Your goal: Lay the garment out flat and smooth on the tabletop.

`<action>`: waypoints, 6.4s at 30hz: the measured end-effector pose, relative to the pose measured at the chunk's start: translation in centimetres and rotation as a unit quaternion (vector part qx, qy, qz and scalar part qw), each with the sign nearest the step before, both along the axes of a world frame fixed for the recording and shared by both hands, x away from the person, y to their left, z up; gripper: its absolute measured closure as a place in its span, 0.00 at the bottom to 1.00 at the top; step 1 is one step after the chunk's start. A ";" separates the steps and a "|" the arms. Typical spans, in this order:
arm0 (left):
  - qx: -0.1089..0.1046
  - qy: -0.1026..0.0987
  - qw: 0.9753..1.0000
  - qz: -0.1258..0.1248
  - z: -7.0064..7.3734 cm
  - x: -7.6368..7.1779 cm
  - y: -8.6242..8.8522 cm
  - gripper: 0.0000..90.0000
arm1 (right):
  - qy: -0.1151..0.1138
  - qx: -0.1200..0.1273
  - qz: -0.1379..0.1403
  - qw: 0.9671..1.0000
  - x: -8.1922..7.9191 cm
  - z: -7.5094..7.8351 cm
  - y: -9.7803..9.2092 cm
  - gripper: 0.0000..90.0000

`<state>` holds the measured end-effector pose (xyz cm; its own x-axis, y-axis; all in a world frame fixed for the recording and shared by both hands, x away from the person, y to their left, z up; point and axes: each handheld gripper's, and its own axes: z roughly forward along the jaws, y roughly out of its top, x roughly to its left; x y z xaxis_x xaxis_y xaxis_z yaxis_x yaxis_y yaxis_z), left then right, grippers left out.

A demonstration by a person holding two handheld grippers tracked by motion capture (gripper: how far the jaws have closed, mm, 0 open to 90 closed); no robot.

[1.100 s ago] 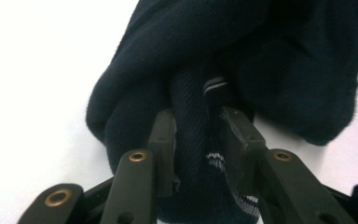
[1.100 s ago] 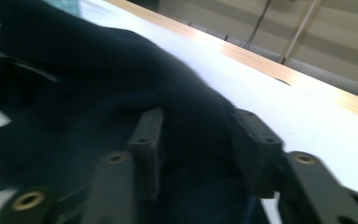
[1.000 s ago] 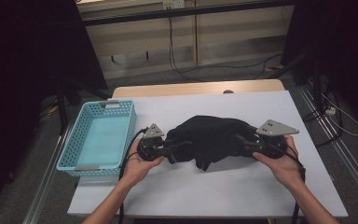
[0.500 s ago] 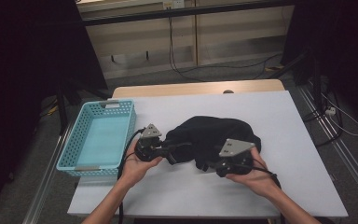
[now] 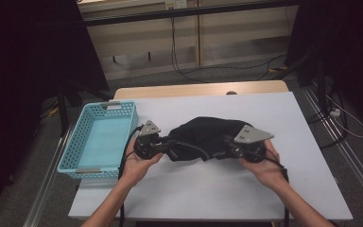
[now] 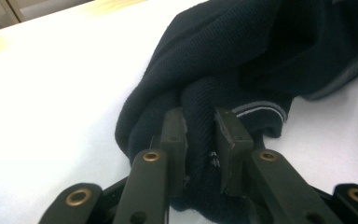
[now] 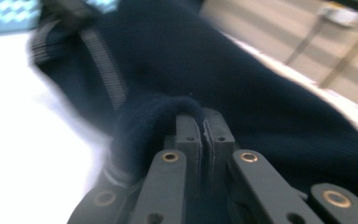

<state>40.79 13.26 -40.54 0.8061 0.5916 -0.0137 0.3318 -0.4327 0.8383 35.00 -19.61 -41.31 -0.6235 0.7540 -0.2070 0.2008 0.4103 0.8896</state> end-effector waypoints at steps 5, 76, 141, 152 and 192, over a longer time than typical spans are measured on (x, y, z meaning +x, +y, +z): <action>0.007 -0.015 1.000 -0.005 1.5 -0.3 -0.4 0.84 | -0.022 0.021 -0.056 0.998 0.7 1.4 -3.7 0.97; -0.026 0.010 1.000 0.003 0.6 0.1 0.5 0.90 | 0.050 0.017 -0.060 0.997 -4.9 -2.0 -7.5 0.71; -0.078 -0.014 0.996 0.045 4.1 3.4 0.1 0.89 | 0.040 -0.069 0.038 0.996 1.8 -3.6 6.4 0.48; -0.068 -0.013 0.997 0.016 3.4 3.5 -1.0 0.87 | 0.012 -0.067 -0.069 0.995 5.0 -2.0 -1.4 0.96; -0.015 0.014 0.998 0.059 0.1 4.6 -0.8 0.89 | 0.045 -0.112 -0.005 0.993 4.6 -4.0 2.0 0.66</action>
<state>45.43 12.41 -40.40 0.7303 0.6809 -0.0553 0.4027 -0.3637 0.8400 39.60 -17.65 -45.27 -0.6402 0.7010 -0.3143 0.2802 0.5940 0.7541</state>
